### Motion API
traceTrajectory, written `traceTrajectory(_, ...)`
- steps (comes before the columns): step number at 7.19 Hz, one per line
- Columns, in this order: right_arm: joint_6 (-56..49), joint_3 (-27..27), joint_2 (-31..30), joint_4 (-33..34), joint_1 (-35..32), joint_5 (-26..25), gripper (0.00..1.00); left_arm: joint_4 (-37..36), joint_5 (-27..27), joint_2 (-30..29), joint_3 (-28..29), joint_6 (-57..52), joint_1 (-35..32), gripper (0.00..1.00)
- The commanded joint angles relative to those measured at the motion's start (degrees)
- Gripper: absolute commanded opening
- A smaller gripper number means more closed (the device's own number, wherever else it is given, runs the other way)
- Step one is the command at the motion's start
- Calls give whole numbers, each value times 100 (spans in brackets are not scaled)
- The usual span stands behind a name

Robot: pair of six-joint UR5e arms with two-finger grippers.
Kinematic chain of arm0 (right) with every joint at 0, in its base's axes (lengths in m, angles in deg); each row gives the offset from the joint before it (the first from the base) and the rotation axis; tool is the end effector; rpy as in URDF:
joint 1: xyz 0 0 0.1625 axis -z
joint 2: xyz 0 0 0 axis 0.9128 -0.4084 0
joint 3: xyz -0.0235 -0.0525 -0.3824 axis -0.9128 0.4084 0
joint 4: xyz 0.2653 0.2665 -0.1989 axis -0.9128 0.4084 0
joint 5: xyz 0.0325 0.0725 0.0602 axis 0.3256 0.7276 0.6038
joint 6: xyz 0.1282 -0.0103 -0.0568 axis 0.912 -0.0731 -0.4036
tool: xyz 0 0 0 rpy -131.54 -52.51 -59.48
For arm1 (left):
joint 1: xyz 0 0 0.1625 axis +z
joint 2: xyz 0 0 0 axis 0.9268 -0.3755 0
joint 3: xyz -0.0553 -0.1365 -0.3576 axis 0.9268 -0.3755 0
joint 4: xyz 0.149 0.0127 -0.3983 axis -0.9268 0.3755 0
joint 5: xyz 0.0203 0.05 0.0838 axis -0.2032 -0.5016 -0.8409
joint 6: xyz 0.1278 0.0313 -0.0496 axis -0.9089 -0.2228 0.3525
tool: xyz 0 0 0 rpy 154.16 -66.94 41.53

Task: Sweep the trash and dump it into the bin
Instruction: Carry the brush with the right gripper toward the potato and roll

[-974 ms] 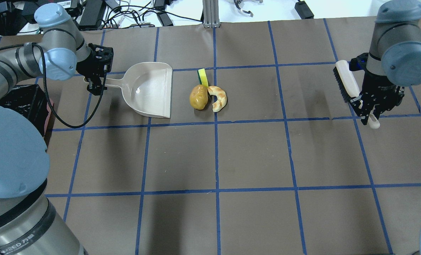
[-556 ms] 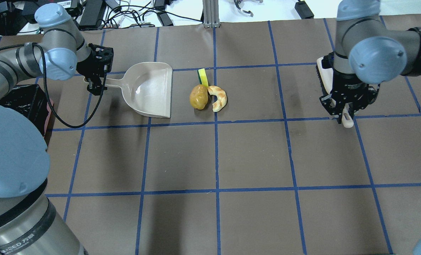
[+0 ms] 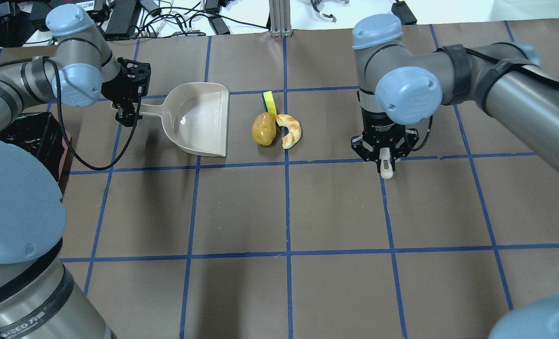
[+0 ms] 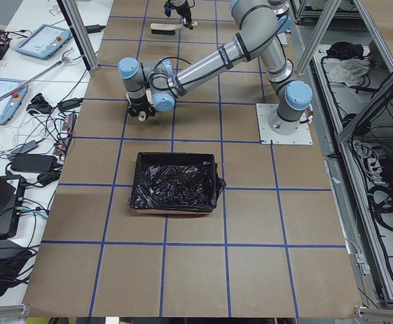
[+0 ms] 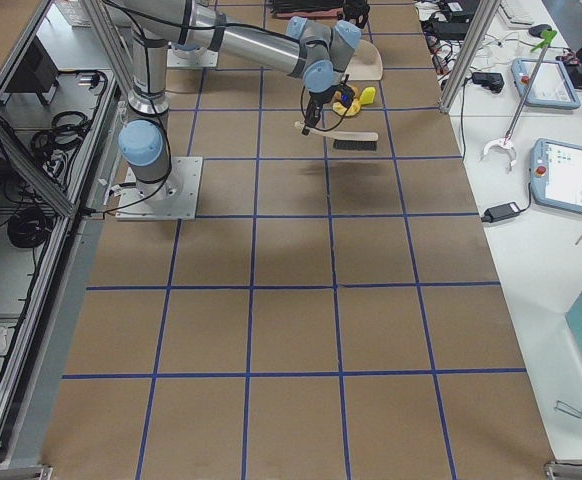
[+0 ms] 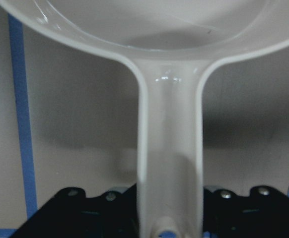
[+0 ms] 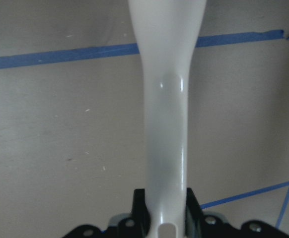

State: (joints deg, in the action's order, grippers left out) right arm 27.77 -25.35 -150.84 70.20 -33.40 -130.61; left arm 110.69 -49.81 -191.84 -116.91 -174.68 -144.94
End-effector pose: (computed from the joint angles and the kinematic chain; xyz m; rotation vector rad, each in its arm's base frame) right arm 0.1950 -0.5196 0.1884 -0.1268 -2.8472 -0.4700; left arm 0.0207 -0.6774 0.1414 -2.1472 -2.2548 -0.0434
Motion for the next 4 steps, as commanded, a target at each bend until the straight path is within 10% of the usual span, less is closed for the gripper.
traceTrajectory(1, 439, 325, 425, -57, -476, 104, 5, 0, -6, -5, -3, 0, 0, 1)
traceTrajectory(4, 773, 1034, 855, -885, -740, 334, 0, -18, -6, -5, -3, 0, 0, 1)
